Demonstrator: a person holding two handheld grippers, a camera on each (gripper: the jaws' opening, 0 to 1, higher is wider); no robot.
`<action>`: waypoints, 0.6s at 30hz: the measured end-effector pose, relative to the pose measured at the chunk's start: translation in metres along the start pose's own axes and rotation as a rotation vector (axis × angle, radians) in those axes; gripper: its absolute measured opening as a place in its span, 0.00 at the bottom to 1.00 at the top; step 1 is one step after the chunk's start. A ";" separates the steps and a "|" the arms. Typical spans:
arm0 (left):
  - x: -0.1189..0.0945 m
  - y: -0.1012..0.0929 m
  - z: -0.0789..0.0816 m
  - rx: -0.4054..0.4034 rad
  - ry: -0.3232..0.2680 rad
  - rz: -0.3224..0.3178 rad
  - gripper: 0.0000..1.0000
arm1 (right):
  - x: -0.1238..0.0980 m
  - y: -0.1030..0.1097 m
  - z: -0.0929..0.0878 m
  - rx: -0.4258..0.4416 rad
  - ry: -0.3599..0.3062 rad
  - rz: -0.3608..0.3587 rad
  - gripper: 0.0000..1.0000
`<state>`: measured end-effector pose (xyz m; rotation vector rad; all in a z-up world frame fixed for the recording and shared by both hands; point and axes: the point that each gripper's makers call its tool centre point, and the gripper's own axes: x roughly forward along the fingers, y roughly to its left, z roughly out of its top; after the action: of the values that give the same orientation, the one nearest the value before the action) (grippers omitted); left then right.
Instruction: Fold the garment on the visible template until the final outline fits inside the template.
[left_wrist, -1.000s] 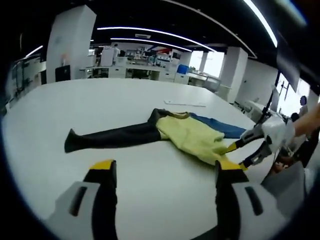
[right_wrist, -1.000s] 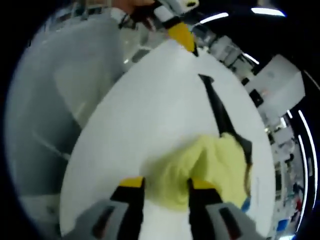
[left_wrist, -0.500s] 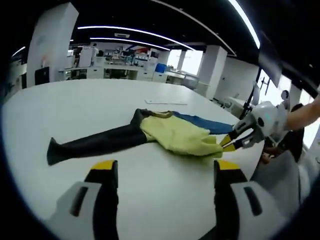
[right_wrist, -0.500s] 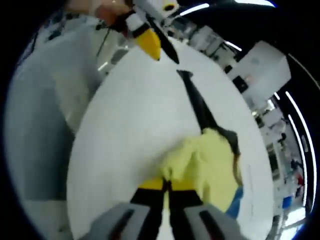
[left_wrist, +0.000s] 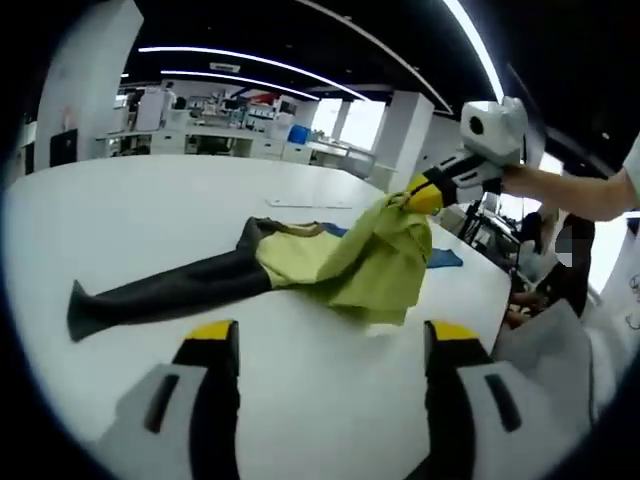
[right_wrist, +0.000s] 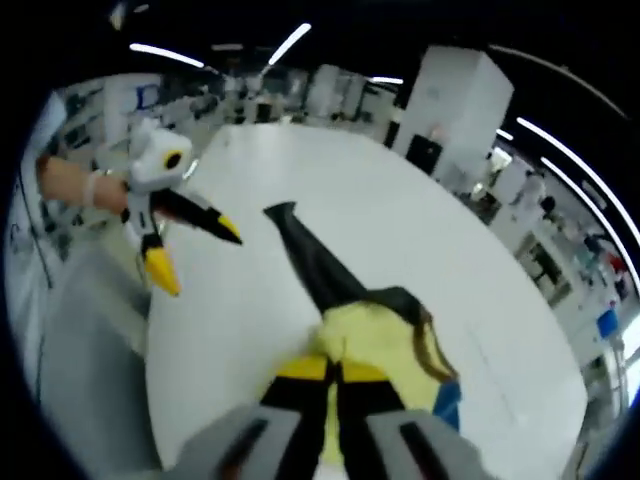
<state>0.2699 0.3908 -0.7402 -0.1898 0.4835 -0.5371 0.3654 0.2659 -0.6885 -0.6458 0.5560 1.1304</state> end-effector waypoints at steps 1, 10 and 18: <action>0.001 0.000 0.000 -0.002 0.002 -0.002 0.72 | 0.005 -0.005 0.001 0.012 0.002 -0.001 0.00; 0.008 0.005 -0.002 0.006 0.021 0.000 0.71 | 0.041 -0.031 0.002 0.050 0.036 -0.017 0.00; 0.015 -0.005 -0.006 -0.009 0.026 -0.017 0.70 | 0.073 -0.056 -0.006 0.155 0.071 -0.046 0.00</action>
<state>0.2763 0.3781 -0.7499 -0.1960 0.5105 -0.5551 0.4413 0.2920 -0.7335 -0.5627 0.6792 1.0132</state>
